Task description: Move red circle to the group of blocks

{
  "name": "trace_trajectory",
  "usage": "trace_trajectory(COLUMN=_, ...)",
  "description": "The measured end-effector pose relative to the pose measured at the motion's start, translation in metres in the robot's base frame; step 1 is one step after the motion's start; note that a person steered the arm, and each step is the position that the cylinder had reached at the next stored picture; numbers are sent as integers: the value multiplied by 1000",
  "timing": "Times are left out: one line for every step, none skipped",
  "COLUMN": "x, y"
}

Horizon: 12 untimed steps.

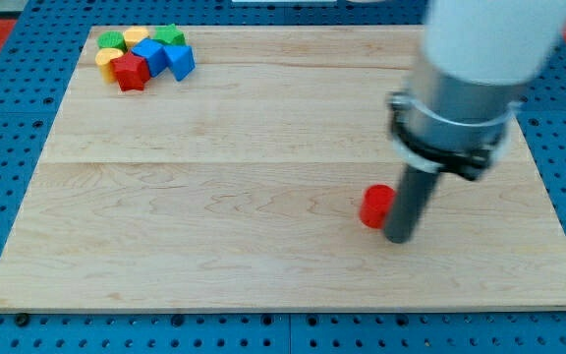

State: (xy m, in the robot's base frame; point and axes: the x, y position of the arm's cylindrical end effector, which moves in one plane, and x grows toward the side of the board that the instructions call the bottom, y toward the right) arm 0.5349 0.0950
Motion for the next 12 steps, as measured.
trace_trajectory(x=-56, y=-7)
trace_trajectory(x=-97, y=-31)
trace_trajectory(x=-149, y=-57)
trace_trajectory(x=-198, y=-92)
trace_trajectory(x=-173, y=-95)
trace_trajectory(x=-165, y=0)
trace_trajectory(x=-114, y=32)
trace_trajectory(x=-115, y=-8)
trace_trajectory(x=-130, y=-76)
trace_trajectory(x=-130, y=-123)
trace_trajectory(x=-153, y=-169)
trace_trajectory(x=-148, y=-229)
